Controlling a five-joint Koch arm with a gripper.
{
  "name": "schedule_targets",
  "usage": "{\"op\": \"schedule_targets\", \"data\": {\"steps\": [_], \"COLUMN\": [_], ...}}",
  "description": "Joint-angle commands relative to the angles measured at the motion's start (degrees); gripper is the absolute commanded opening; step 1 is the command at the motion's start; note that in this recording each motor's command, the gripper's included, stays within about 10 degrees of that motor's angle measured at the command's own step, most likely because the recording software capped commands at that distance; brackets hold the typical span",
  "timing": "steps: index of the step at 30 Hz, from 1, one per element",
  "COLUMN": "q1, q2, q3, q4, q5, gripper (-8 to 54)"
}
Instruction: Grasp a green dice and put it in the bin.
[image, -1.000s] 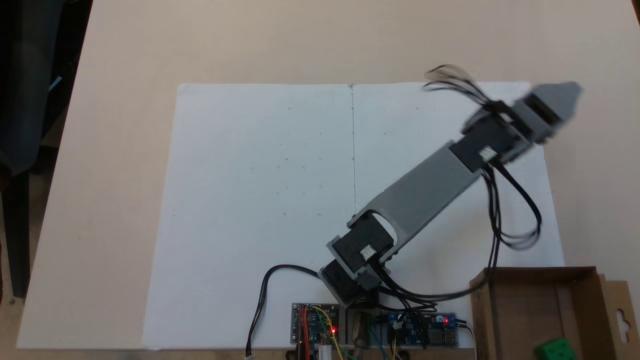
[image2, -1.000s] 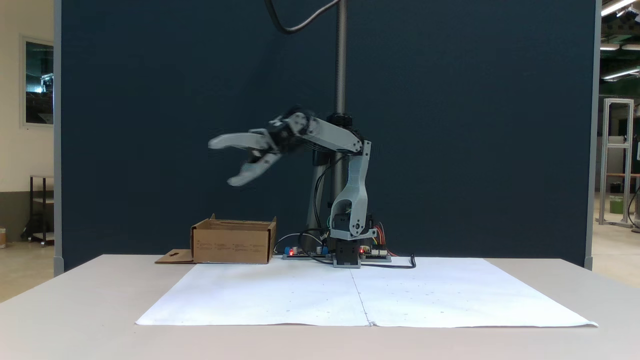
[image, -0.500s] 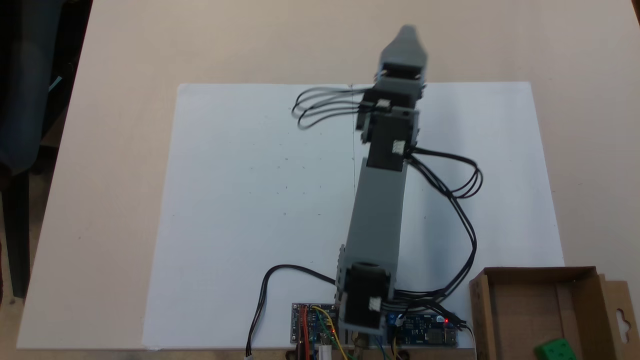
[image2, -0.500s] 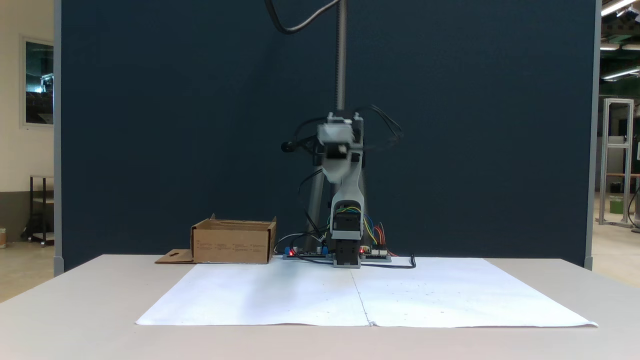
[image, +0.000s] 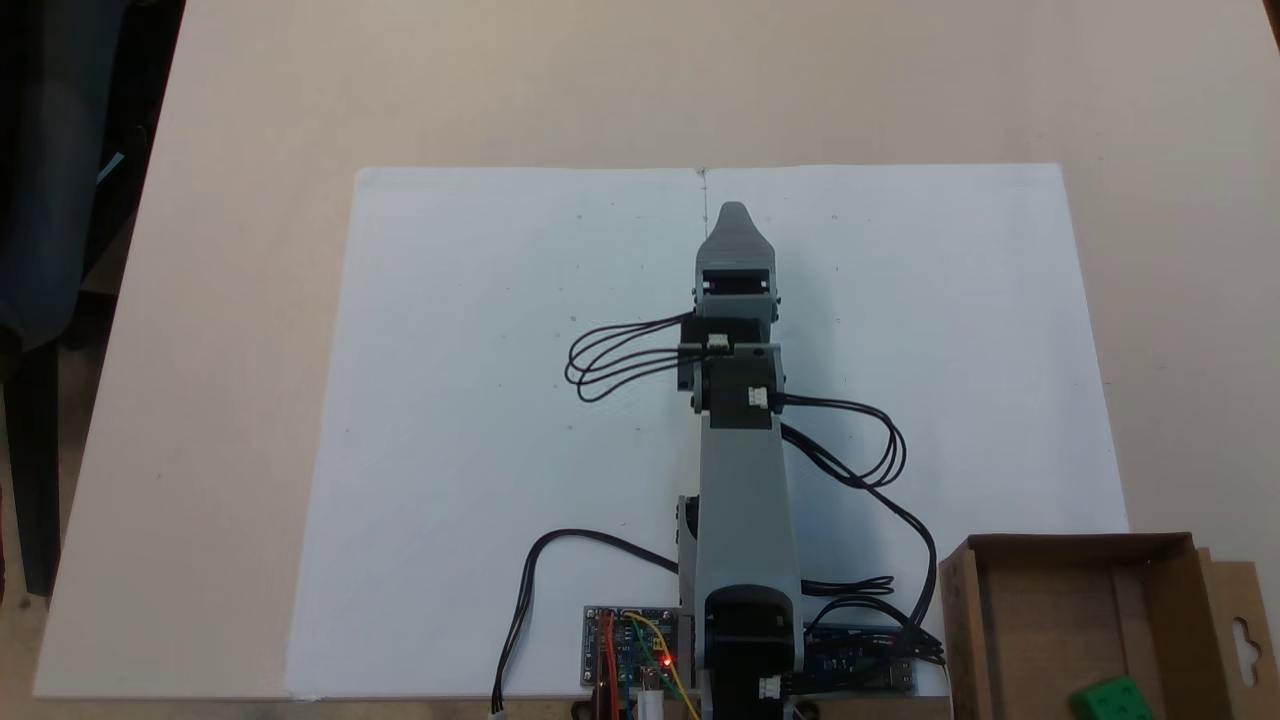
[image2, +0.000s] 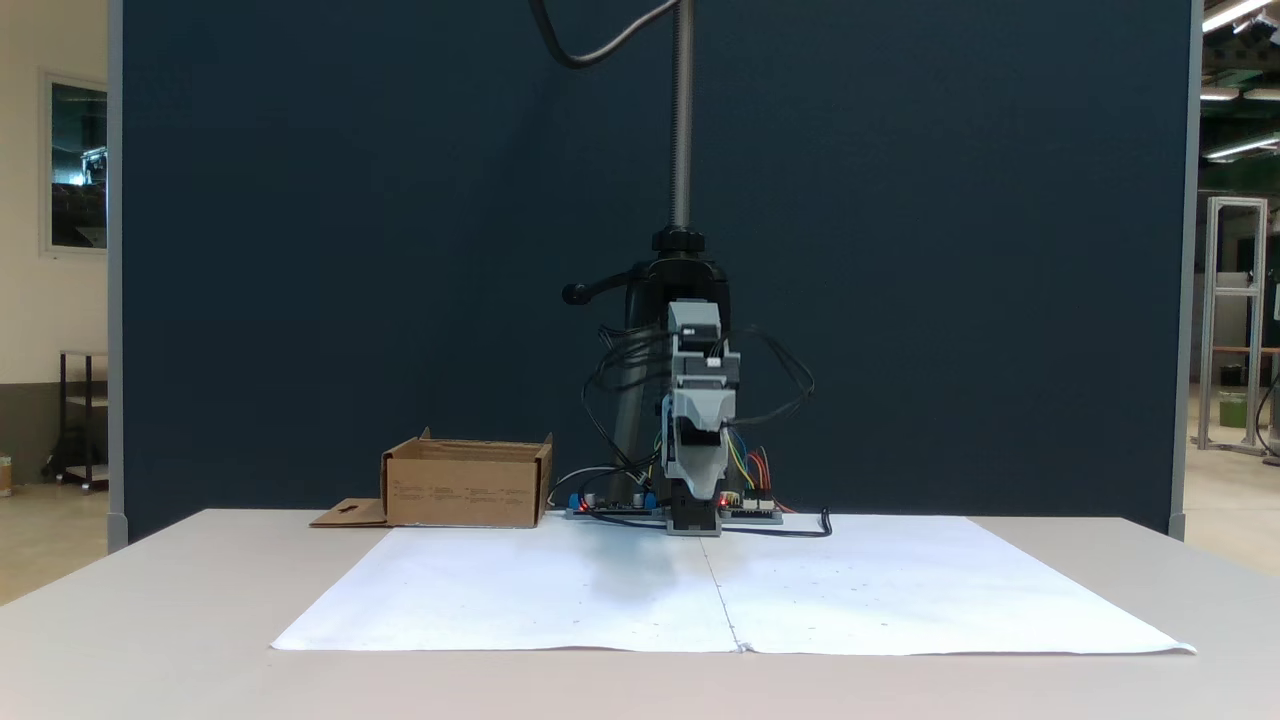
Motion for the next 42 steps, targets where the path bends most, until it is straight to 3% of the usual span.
{"op": "schedule_targets", "data": {"steps": [1,7,15,42], "q1": [0.26,0.26,-0.35,0.88], "q2": [6.77,6.86,6.77,6.59], "q3": [3.25,21.62,33.22,33.75], "q4": [-9.38,-22.48,-39.00,-63.96], "q5": [2.20,0.79,-5.54,-6.50], "gripper": [44.4,43.3,43.4,44.5]}}
